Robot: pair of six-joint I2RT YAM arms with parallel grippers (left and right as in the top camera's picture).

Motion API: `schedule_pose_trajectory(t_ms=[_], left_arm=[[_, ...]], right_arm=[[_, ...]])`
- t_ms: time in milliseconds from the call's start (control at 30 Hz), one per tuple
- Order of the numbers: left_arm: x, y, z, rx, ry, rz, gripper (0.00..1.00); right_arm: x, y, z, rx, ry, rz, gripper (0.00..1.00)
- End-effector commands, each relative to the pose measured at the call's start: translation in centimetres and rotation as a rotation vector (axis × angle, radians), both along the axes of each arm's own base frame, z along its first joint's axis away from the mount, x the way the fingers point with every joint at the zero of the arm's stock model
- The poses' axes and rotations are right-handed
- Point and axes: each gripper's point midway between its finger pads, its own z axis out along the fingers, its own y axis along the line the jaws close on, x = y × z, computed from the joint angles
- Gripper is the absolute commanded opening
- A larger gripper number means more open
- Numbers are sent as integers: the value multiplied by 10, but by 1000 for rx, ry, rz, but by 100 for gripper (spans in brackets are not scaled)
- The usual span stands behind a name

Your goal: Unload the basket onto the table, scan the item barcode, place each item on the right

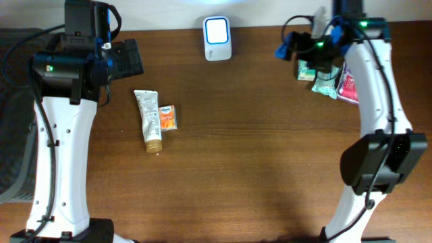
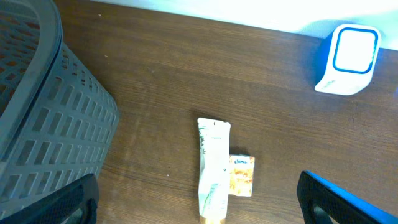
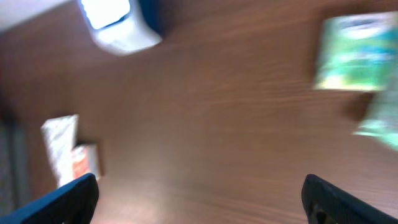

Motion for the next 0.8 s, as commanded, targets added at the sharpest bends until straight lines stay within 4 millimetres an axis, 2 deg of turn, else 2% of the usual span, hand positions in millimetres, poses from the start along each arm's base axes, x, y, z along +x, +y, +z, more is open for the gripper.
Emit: schedule_pose_trajectory(t_ms=[0,33,67,100,167,267,300,333,367,400,433,500,533,600,633,667,733,767], left_arm=[[-1,4,3,1,-9,16,99],[-2,4,3,1,-8,16,99],[-1,4,3,1,-9,16,99],[-1,4,3,1,-9,16,99],[-2,4,3,1,-8,16,99],[-1,4,3,0,-8,16,99],[-1,-7,2,-49,-6,-24,99],[-1,-22,0,-118,3,-82,99],[-2,-32,-1,-163,10,-118,99],[-2,-51,1,-246,8,-187,99],[-2,-64,-8,-305,48,-232,99],[-4,-65,-42,-278,175,-210,97],[-2,-71,-72,-271,280,-206,84],[5,-95,-131,-259,456,-235,58],[7,-104,-151,-251,507,-245,48],[10,-109,-179,-211,573,-243,41],[18,-85,-226,-58,649,-81,30],[19,-80,-237,-31,671,-69,25]], right_arm=[[-18,61,-7,71,44,131,99],[-23,87,-6,70,31,187,99],[-29,104,-6,67,28,224,99],[-26,106,-9,14,11,220,99],[-15,81,-19,-141,-11,146,99],[-6,24,-27,-279,12,23,99],[-8,3,-30,-317,41,-16,99],[-7,-9,-30,-319,49,-40,99],[-6,-17,-30,-319,52,-58,99],[-5,-26,-30,-318,55,-75,99],[-5,-32,-30,-318,57,-88,99],[-5,-34,-30,-318,57,-91,99],[-5,-33,-30,-318,57,-90,99],[-5,-33,-30,-318,57,-91,99],[-5,-34,-30,-318,57,-91,99],[-5,-34,-30,-318,57,-91,99],[-5,-34,-30,-318,57,-91,99],[-5,-34,-30,-318,57,-91,99]])
